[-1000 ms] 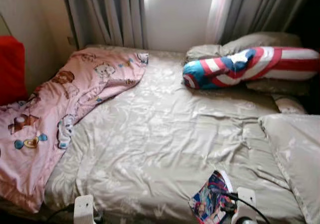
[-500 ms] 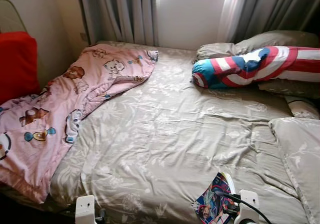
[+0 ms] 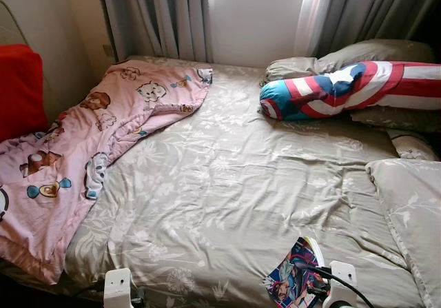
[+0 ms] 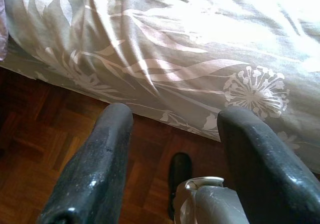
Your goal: Clean up the room
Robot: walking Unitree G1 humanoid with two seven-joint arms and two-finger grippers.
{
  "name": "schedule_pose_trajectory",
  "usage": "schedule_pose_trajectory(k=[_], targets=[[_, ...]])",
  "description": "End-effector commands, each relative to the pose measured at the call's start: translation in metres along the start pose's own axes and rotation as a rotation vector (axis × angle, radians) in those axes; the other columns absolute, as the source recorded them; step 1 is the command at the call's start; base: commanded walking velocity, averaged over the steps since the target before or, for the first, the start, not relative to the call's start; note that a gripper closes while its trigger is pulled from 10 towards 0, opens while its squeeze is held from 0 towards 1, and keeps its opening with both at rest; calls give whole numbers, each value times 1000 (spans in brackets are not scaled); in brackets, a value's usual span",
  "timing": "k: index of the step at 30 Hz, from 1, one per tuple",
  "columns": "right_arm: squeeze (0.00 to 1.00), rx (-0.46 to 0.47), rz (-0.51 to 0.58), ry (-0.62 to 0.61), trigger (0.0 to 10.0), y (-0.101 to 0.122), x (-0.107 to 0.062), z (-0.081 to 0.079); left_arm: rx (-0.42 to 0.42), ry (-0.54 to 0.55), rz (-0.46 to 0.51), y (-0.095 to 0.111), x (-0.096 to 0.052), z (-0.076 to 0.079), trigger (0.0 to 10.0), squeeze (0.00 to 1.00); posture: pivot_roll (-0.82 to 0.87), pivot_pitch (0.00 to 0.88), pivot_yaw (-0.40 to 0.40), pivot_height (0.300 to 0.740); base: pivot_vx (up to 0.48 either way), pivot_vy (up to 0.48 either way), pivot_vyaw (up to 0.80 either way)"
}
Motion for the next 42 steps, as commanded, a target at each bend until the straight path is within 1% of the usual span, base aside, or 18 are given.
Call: schedule_pose_trajectory(k=[1,32,34,36,42], targets=[[0,8,576,-42,10000,129,-10,-6,1,-104,-63,-15,-4,2,10000,0,70,0,-79,740,0,0,0],[0,2,565,-38,10000,127,-9,-6,2,-105,-62,-15,-4,2,10000,0,69,0,-79,740,0,0,0],[0,30,604,-36,10000,139,-11,-5,-18,-115,13,7,2,7,10000,0,70,0,-82,740,0,0,0],[0,43,624,-35,10000,144,-12,-4,-25,-122,50,16,4,10,10000,0,69,0,-82,740,0,0,0],[0,36,605,-36,10000,137,-11,-4,-28,-125,59,16,3,10,10000,0,72,0,-85,740,0,0,0]])
Point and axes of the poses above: a point about 5 cm out from each wrist's last joint towards the gripper, its own x axis pointing out of the wrist towards the gripper, its own y axis along the axis of the wrist's last joint, z = x × y, the point moved 4 cm from there along x, pointing out of the wrist towards the gripper, and after that the axes turned 2 degrees about -x, right-handed, at the moved point
